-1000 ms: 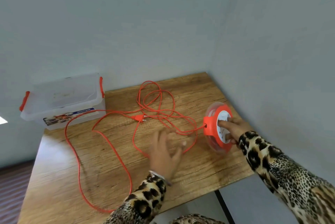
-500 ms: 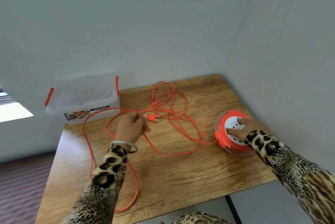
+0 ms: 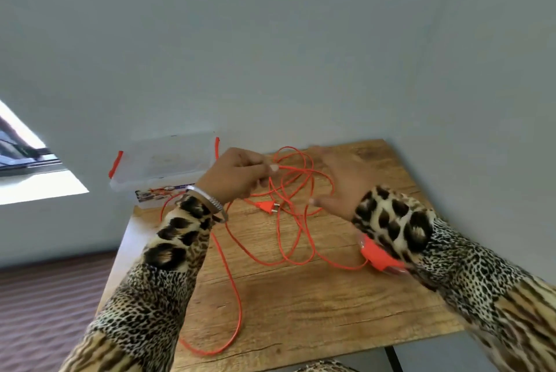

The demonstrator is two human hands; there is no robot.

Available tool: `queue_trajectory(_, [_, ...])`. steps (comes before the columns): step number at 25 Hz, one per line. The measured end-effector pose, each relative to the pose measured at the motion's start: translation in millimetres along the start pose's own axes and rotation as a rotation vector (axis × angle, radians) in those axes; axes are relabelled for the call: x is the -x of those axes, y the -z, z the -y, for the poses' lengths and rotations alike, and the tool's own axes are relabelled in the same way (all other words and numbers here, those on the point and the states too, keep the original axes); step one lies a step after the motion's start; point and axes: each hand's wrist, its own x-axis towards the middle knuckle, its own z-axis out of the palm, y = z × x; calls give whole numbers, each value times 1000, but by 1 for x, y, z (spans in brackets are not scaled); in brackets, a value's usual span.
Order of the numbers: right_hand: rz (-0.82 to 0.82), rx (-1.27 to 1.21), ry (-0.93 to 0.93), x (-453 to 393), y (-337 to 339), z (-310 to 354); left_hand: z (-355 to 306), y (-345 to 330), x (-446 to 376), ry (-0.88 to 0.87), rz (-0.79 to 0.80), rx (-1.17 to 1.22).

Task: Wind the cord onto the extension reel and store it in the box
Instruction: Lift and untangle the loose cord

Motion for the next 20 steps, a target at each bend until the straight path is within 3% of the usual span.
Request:
queue_trajectory(3, [2, -162, 270, -22, -2, 40, -5, -8, -3, -110, -67, 37])
queue_trajectory(7, [-110, -322, 243, -41, 12, 23, 1, 15, 11, -162, -80, 83])
queue_trajectory(10, [-266, -584, -34, -54, 30, -22, 25, 40, 22, -151, -56, 49])
queue_trajectory(13, [-329, -905, -542, -72, 49, -72, 54, 57, 29, -9, -11, 57])
queue_trajectory(14, [-261, -889, -644, -74, 55, -87, 61, 59, 31, 44, -24, 79])
queue_trajectory(15, [-137, -721, -714, -74, 61, -93, 64, 61, 32, 80, -62, 111])
queue_trajectory(17, [162, -131, -673, -71, 60, -83, 56, 62, 27, 94, -201, 235])
queue_trajectory(18, [103, 82, -586, -70, 54, -73, 46, 64, 22, 74, -271, 314])
queue_trajectory(20, [-278, 124, -234, -64, 39, -33, 18, 66, 6, 44, -335, 441])
